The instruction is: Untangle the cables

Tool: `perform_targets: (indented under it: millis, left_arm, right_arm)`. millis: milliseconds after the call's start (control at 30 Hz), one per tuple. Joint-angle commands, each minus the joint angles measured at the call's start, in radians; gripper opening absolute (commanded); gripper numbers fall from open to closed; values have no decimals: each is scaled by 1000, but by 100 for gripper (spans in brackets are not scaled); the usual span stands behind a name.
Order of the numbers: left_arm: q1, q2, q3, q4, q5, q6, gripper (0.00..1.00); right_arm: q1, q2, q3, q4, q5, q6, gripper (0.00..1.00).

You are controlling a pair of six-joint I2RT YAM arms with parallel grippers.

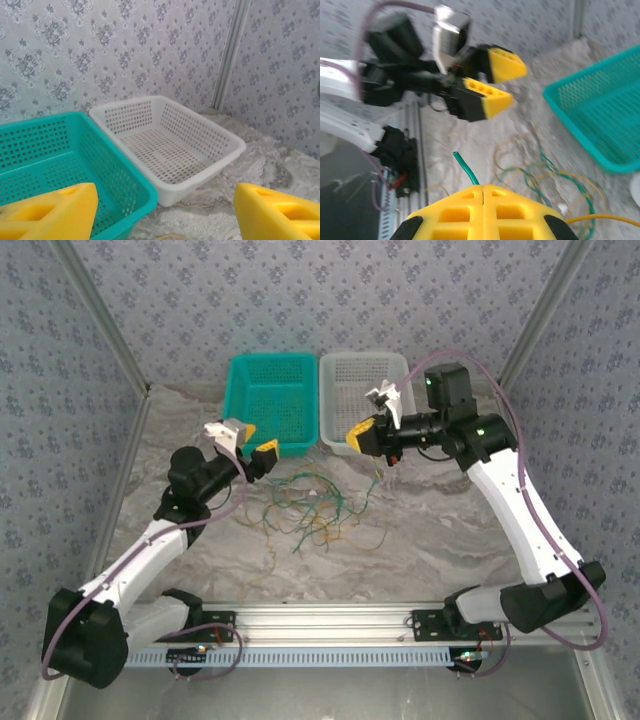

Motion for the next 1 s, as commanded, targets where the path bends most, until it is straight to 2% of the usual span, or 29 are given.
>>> perform_targets:
  millis: [0,100,433,567,667,700,733,800,900,933,967]
  left_arm:
    - [-38,28,34,88,135,31,73]
    - [-113,56,72,48,127,169,75]
    - [-239,224,224,88,254,289,83]
    - [-265,304,272,132,208,310,86]
    - [-265,333,278,186,183,316,85]
    - [-265,338,282,197,183,318,76]
    - [-265,337,283,203,183,318,59]
    - [-265,324,273,216,159,313,39]
    - [-264,273,236,228,74,282,7]
    - [-265,248,219,227,42,270,0]
    - [-265,227,208,222,25,267,0]
  right_arm:
    - [-14,36,-10,84,-186,53,0]
    - [-1,66,16,45,-244,31,0]
    - [72,138,50,66,-281,38,0]
    - [102,165,80,54,-289,35,0]
    - [105,167,81,51,-279,39,0]
    - [103,165,80,52,-268,46,0]
    - [101,162,77,58,-241,58,0]
    - [93,145,57,92,-175,94,0]
    - [60,82,-19,228,2,197,0]
    - [38,55,-49,282,74,237,0]
    - [17,36,-71,318,129,268,0]
